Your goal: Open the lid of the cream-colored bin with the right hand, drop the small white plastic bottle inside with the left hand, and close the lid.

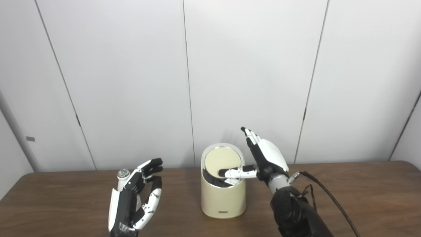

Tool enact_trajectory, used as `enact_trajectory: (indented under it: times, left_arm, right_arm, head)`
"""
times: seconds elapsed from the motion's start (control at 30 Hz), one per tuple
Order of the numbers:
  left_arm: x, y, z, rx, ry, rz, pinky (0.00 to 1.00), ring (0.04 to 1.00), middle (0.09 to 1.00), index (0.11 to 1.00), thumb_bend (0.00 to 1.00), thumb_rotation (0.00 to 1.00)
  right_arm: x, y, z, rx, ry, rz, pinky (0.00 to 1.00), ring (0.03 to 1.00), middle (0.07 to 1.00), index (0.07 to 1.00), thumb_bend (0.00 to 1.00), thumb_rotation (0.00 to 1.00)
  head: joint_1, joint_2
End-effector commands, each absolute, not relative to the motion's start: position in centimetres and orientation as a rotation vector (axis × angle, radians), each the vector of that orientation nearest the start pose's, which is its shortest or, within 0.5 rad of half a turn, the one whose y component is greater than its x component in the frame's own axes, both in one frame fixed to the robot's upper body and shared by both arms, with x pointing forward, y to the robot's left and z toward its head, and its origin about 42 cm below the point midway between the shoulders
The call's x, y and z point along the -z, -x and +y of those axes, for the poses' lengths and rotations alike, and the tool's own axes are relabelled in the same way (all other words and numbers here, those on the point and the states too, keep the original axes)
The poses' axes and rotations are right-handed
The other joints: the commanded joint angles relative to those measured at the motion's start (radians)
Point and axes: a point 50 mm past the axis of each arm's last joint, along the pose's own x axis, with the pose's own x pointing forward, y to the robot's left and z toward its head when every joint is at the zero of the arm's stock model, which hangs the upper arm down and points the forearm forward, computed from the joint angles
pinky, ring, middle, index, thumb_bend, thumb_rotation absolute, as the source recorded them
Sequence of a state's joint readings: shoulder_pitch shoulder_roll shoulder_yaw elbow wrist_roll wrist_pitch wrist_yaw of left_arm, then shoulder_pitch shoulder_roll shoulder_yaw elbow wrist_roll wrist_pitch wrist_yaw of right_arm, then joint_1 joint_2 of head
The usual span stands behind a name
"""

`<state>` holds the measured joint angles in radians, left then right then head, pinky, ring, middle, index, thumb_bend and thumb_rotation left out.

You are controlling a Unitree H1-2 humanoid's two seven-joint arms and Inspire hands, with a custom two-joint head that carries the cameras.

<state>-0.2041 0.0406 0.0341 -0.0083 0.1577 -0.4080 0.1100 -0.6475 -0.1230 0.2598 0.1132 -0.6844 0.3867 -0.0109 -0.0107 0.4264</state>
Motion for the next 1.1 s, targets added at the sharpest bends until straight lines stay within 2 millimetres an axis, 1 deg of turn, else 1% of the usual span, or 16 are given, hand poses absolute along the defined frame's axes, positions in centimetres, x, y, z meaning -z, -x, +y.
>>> enact_trajectory:
  times: [0.0, 0.07, 0.13, 0.27, 0.43, 0.53, 0.57, 0.63, 0.67, 0.73, 0.77, 0.8, 0.83, 0.9, 1.0, 1.07]
  left_arm:
    - [-20.4, -33.7, 21.5, -0.067, -0.152, -0.700, 0.66, 0.752, 0.781, 0.769, 0.25, 0.43]
    - [-20.5, -33.7, 21.5, -0.065, -0.148, -0.702, 0.66, 0.751, 0.781, 0.768, 0.25, 0.43]
    - [-20.5, -33.6, 21.5, -0.063, -0.146, -0.701, 0.66, 0.751, 0.782, 0.769, 0.25, 0.42]
    - [-20.5, -33.6, 21.5, -0.066, -0.151, -0.699, 0.67, 0.754, 0.782, 0.770, 0.25, 0.43]
    - [-20.5, -33.6, 21.5, -0.067, -0.147, -0.698, 0.66, 0.750, 0.779, 0.768, 0.25, 0.43]
    - [-20.5, -33.7, 21.5, -0.068, -0.150, -0.700, 0.66, 0.747, 0.777, 0.766, 0.25, 0.42]
    - [-20.5, -33.7, 21.5, -0.068, -0.151, -0.700, 0.66, 0.747, 0.776, 0.765, 0.25, 0.42]
    - [-20.5, -33.7, 21.4, -0.069, -0.154, -0.699, 0.66, 0.747, 0.777, 0.766, 0.25, 0.42]
    - [-20.5, -33.7, 21.4, -0.070, -0.155, -0.699, 0.66, 0.749, 0.778, 0.766, 0.25, 0.42]
    - [-20.5, -33.7, 21.4, -0.071, -0.153, -0.698, 0.66, 0.749, 0.777, 0.765, 0.25, 0.42]
    - [-20.5, -33.7, 21.4, -0.070, -0.151, -0.697, 0.66, 0.748, 0.776, 0.764, 0.25, 0.42]
    - [-20.5, -33.7, 21.4, -0.068, -0.149, -0.698, 0.66, 0.749, 0.778, 0.765, 0.25, 0.42]
    - [-20.5, -33.7, 21.4, -0.066, -0.147, -0.698, 0.66, 0.750, 0.778, 0.765, 0.25, 0.42]
    - [-20.5, -33.7, 21.5, -0.062, -0.147, -0.697, 0.66, 0.753, 0.781, 0.767, 0.25, 0.42]
    - [-20.5, -33.7, 21.5, -0.064, -0.150, -0.697, 0.66, 0.754, 0.782, 0.769, 0.25, 0.43]
    - [-20.5, -33.7, 21.5, -0.065, -0.151, -0.697, 0.66, 0.751, 0.780, 0.767, 0.25, 0.42]
  right_arm:
    - [-28.8, -44.9, -14.2, 0.028, 0.891, -0.323, 0.92, 1.000, 1.000, 0.988, 0.89, 0.11]
    - [-28.7, -44.9, -14.1, 0.029, 0.886, -0.328, 0.90, 1.000, 1.000, 0.984, 0.85, 0.05]
    - [-28.7, -44.9, -14.1, 0.033, 0.888, -0.336, 0.88, 0.999, 1.000, 0.978, 0.83, 0.03]
    - [-28.7, -44.6, -14.1, 0.031, 0.897, -0.352, 0.90, 0.992, 1.000, 0.974, 0.75, 0.03]
    - [-28.7, -44.5, -14.1, 0.026, 0.891, -0.353, 0.87, 0.987, 1.000, 0.966, 0.75, 0.00]
    - [-28.7, -44.5, -14.2, 0.025, 0.890, -0.357, 0.86, 0.983, 1.000, 0.961, 0.76, 0.01]
    - [-28.8, -44.5, -14.2, 0.024, 0.887, -0.354, 0.86, 0.983, 1.000, 0.962, 0.76, 0.04]
    - [-28.9, -44.6, -14.2, 0.024, 0.876, -0.349, 0.87, 0.988, 1.000, 0.970, 0.78, 0.21]
    - [-28.9, -44.6, -14.2, 0.022, 0.864, -0.347, 0.89, 0.991, 1.000, 0.975, 0.78, 0.36]
    - [-29.0, -44.6, -14.3, 0.019, 0.844, -0.345, 0.90, 0.995, 1.000, 0.980, 0.78, 0.56]
    - [-29.0, -44.5, -14.3, 0.010, 0.832, -0.346, 0.90, 0.995, 1.000, 0.982, 0.78, 0.62]
    - [-29.0, -44.5, -14.4, -0.006, 0.812, -0.348, 0.91, 0.998, 1.000, 0.989, 0.78, 0.75]
    - [-29.0, -44.5, -14.5, -0.017, 0.798, -0.350, 0.92, 1.000, 1.000, 0.995, 0.79, 0.83]
    - [-28.8, -44.4, -14.8, -0.062, 0.735, -0.361, 0.92, 1.000, 1.000, 0.999, 0.81, 0.92]
    - [-28.6, -44.4, -15.2, -0.094, 0.698, -0.380, 0.92, 0.997, 1.000, 1.000, 0.85, 0.98]
    - [-28.5, -44.4, -15.4, -0.101, 0.693, -0.390, 0.91, 0.993, 1.000, 0.999, 0.88, 1.00]
  head:
    - [-0.001, 0.001]
    - [0.000, 0.002]
    - [-0.002, 0.003]
    - [-0.002, 0.005]
    - [-0.002, 0.005]
    - [-0.002, 0.005]
    - [-0.002, 0.004]
    - [-0.002, 0.004]
    - [-0.002, 0.004]
    - [-0.002, 0.004]
    - [-0.002, 0.003]
    - [-0.003, 0.003]
    - [-0.003, 0.003]
    - [-0.004, 0.001]
    - [-0.005, 0.003]
    - [-0.005, 0.003]
